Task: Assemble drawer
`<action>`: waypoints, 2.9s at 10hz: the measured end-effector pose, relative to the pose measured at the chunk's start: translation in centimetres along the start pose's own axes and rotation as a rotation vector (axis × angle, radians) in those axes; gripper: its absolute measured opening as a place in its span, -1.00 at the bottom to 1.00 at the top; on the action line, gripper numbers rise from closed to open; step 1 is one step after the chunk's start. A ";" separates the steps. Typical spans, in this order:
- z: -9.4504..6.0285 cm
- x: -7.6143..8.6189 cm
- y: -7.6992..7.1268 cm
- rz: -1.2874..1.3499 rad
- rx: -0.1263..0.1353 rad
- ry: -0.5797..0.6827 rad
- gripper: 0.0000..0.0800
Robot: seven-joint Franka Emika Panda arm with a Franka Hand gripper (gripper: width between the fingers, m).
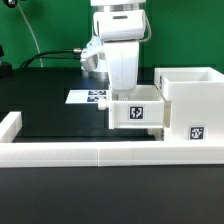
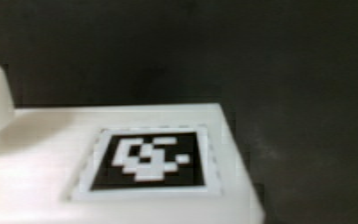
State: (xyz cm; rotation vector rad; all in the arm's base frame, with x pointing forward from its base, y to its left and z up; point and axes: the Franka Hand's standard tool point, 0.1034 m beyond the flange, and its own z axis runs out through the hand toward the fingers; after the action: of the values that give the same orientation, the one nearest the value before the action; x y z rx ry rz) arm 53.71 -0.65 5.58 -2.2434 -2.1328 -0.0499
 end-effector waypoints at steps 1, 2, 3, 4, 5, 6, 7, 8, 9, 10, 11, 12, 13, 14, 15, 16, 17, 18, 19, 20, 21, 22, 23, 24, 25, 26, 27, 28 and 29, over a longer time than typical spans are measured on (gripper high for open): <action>0.0 0.3 0.0 0.001 -0.003 0.001 -0.89; 0.1 0.5 0.0 0.000 -0.006 0.003 -0.89; 0.0 0.4 0.0 0.002 -0.006 0.003 -0.89; 0.0 0.4 0.0 0.002 -0.006 0.003 -0.89; 0.0 0.4 0.0 0.002 -0.006 0.003 -0.89; 0.1 0.5 0.0 0.001 -0.005 0.003 -0.89; 0.1 0.6 -0.1 -0.001 -0.004 0.004 -0.89; 0.1 0.6 -0.1 -0.001 -0.003 0.004 -0.89; 0.1 0.6 -0.1 -0.002 -0.001 0.003 -0.89; 0.1 0.6 -0.1 -0.014 0.000 -0.002 -0.89; 0.2 0.6 0.1 -0.042 -0.002 -0.013 -0.89; 0.1 0.5 0.1 -0.040 -0.003 -0.012 -0.89; 0.1 0.5 0.1 -0.040 -0.003 -0.012 -0.89; 0.1 0.5 0.1 -0.040 -0.003 -0.012 -0.89; 0.2 0.6 0.1 -0.042 -0.004 -0.012 -0.89; 0.2 0.6 0.2 -0.046 -0.007 -0.015 -0.89; 0.1 0.6 0.1 -0.040 -0.006 -0.019 -0.89; 0.1 0.6 0.1 -0.036 -0.007 -0.023 -0.89; 0.1 0.6 0.2 -0.041 -0.007 -0.028 -0.89; 0.1 0.6 0.2 -0.042 -0.008 -0.030 -0.89; 0.1 0.6 0.1 -0.029 -0.007 -0.030 -0.89; 0.1 0.6 0.2 -0.026 -0.008 -0.031 -0.89; 0.1 0.6 0.2 -0.028 -0.009 -0.033 -0.89; 0.1 0.6 0.2 -0.027 -0.009 -0.032 -0.89; 0.1 0.6 0.2 -0.027 -0.009 -0.032 -0.89; 0.1 0.6 0.2 -0.027 -0.009 -0.032 -0.89; 0.1 0.6 0.2 -0.028 -0.008 -0.032 -0.89; 0.1 0.7 0.2 -0.049 0.002 -0.048 -0.89; -0.1 0.7 0.3 -0.070 0.015 -0.066 -0.89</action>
Offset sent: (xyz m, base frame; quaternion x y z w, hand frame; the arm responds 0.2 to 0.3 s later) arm 0.0000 0.0000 0.0000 0.0000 0.0000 0.0000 1.0000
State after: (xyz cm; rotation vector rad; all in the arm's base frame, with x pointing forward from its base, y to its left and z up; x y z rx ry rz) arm 54.07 0.07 5.72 -2.1919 -2.2368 0.0386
